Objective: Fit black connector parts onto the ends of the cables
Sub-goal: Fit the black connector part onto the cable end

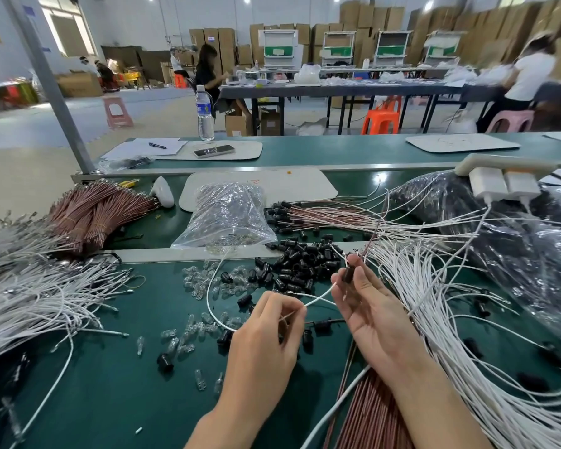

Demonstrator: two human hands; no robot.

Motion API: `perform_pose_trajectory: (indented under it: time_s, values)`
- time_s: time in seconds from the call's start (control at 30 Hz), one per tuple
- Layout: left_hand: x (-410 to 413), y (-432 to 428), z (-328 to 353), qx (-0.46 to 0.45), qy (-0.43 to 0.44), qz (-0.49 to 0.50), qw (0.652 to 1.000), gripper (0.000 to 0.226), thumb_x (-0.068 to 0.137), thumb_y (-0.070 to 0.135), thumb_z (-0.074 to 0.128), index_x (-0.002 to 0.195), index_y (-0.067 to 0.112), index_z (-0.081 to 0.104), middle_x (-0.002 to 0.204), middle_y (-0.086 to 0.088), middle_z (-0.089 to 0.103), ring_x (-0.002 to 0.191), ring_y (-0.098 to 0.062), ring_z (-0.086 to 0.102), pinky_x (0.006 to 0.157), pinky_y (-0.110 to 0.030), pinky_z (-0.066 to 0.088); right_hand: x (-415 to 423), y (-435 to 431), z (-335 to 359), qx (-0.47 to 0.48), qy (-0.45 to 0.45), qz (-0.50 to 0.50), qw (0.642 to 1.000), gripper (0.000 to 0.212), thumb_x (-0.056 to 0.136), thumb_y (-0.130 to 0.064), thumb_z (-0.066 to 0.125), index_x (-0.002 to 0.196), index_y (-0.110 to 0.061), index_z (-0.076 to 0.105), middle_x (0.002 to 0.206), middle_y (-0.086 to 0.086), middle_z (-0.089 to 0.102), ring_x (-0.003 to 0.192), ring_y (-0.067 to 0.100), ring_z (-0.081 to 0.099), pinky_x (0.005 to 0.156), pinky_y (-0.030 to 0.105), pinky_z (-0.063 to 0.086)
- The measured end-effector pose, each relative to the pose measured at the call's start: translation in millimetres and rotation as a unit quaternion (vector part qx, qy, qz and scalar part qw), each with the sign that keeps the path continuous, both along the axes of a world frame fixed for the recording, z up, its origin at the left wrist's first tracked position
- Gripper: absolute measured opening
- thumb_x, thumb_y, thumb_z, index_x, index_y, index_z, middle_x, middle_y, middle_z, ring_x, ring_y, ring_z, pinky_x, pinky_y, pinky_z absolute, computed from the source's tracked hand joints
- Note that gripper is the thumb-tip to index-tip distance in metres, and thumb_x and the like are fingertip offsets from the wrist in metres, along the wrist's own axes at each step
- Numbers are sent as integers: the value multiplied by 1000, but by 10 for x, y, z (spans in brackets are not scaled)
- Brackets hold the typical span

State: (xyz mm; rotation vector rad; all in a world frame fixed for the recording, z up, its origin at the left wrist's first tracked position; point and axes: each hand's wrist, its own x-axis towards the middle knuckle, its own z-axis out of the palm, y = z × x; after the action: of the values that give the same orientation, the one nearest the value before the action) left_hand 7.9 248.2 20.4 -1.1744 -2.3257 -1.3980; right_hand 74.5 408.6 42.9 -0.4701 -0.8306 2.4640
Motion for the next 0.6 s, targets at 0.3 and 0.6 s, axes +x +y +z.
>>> perform_pose_trajectory:
  time_s: [0.3,0.6]
  values:
    - [-22,8,-40,-26,-2,-6,1000,5,98,31,62,96,27,60,91,20,57,78,-5,62,63,-18,49,-18,-16,-7,19,-27,20,999,23,89,-19,65,106,-10,77,94,10,74,76,14,71,61,23,60]
    - [-26,3,-53,-30,-3,-6,1000,5,98,32,61,96,29,59,90,21,56,76,-6,61,62,-13,44,-25,-29,-34,50,-38,28,998,23,86,-19,68,105,-12,79,95,10,74,75,12,71,59,21,58]
